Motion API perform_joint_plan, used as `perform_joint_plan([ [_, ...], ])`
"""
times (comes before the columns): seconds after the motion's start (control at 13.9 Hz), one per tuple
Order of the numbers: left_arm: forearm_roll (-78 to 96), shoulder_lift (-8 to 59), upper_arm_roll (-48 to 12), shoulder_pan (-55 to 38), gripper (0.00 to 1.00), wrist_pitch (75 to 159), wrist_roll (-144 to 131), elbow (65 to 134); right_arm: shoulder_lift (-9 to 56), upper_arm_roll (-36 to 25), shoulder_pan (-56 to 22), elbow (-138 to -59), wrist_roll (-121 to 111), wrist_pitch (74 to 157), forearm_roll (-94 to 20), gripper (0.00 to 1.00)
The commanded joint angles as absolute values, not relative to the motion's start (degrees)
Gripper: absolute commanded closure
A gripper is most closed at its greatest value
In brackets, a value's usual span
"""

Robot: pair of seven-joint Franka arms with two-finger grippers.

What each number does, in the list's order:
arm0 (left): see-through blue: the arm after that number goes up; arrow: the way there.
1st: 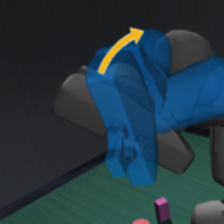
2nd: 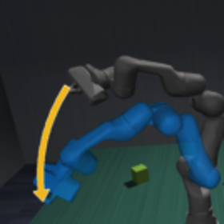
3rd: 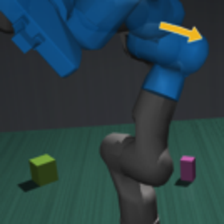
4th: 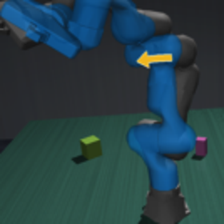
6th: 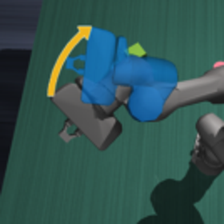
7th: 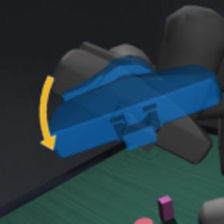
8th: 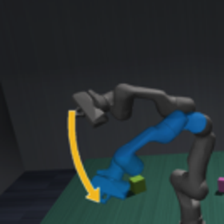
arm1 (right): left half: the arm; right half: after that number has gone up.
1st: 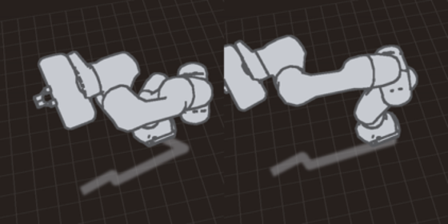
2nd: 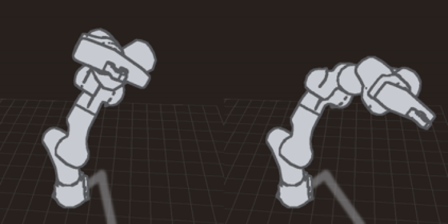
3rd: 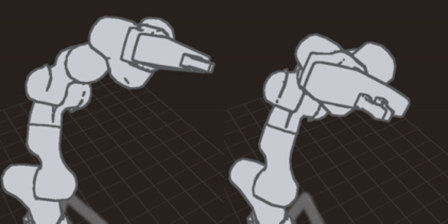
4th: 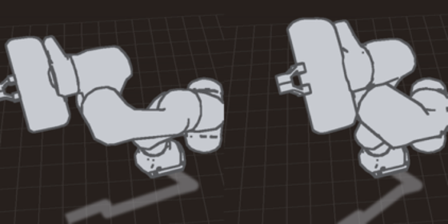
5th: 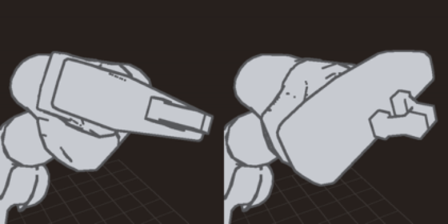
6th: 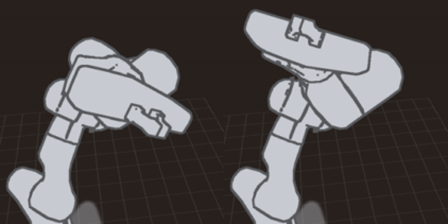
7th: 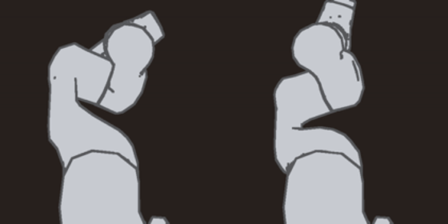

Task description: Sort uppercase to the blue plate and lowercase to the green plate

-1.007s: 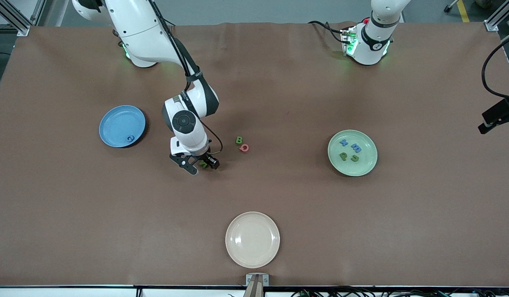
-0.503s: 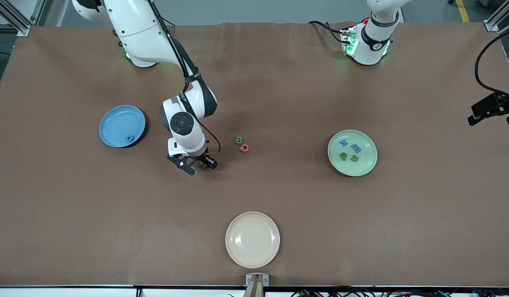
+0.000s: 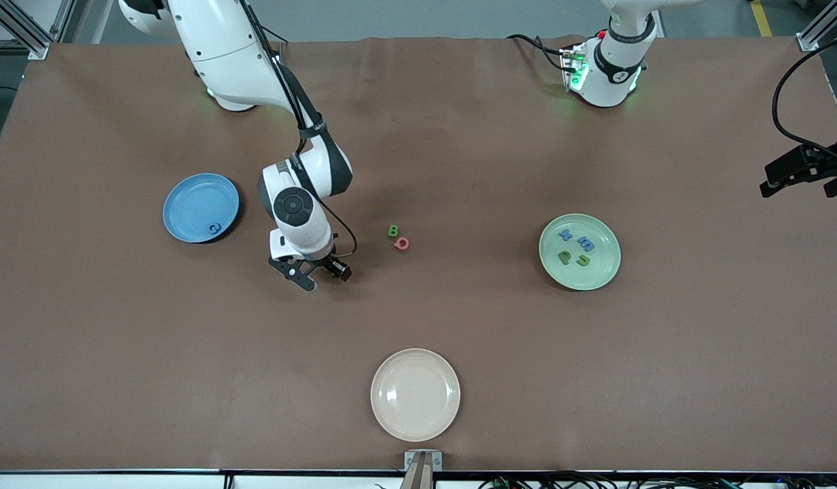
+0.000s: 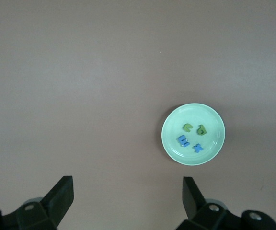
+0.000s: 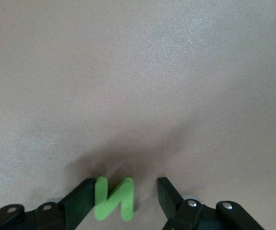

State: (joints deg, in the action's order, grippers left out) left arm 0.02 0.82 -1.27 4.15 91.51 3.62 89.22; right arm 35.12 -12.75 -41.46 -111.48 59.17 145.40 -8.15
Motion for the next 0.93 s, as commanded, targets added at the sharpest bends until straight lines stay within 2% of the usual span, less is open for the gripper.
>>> perform_joint_plan([
  [0.0, -0.70, -1.93, 2.02, 0.80, 0.00, 91.32, 4.75, 92.11, 35.07, -13.10, -41.22, -113.29, 58.36, 145.63, -8.44, 0.70],
  [0.22, -0.70, -2.20, 2.02, 0.70, 0.00, 91.32, 4.75, 92.72, 35.07, -13.10, -41.22, -113.29, 58.62, 145.55, -8.44, 0.95],
  [0.29, -0.70, -2.55, 2.02, 0.62, 0.00, 91.41, 4.75, 93.25, 34.98, -13.10, -41.22, -113.29, 58.71, 145.46, -8.52, 0.98],
  [0.43, -0.70, -2.64, 2.02, 0.62, 0.00, 91.41, 4.75, 93.43, 34.19, -13.18, -41.13, -112.51, 57.84, 141.44, -8.44, 1.00],
  [0.65, -0.70, -2.64, 2.37, -0.34, 0.00, 91.41, 4.66, 93.43, 31.82, -15.28, -41.13, -109.43, 54.16, 129.94, -8.26, 1.00],
  [0.86, -0.70, -2.64, 5.35, -3.24, 0.00, 91.49, 4.57, 93.34, 28.31, -17.92, -41.13, -108.46, 48.54, 120.44, -4.77, 1.00],
])
